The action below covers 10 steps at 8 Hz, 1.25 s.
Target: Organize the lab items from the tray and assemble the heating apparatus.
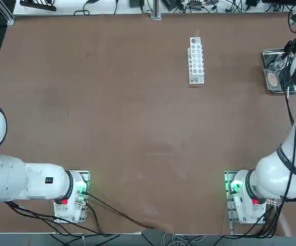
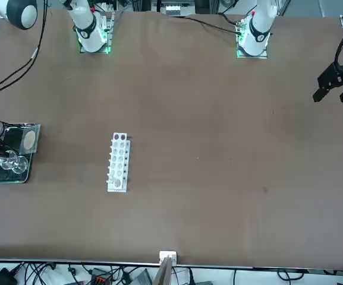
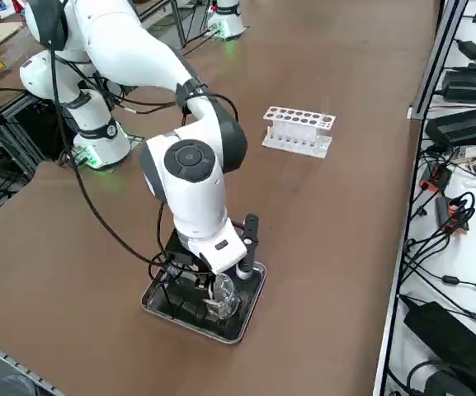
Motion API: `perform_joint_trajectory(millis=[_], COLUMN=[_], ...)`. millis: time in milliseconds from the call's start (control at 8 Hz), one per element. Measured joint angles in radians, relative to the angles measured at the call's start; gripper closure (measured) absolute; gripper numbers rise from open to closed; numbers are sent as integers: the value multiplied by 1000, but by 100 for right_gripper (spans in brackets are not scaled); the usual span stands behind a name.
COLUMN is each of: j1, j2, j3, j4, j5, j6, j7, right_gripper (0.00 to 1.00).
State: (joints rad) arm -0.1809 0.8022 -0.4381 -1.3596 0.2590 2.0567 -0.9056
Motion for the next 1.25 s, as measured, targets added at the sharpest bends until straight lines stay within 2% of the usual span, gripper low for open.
perform_joint_trajectory(millis=[625,1250], j1=[0,0], j2=[2,3], j3=[0,0], j4=[0,0], j5=[0,0], j6=[-4,-9], j7=[0,0], right_gripper=[42,61])
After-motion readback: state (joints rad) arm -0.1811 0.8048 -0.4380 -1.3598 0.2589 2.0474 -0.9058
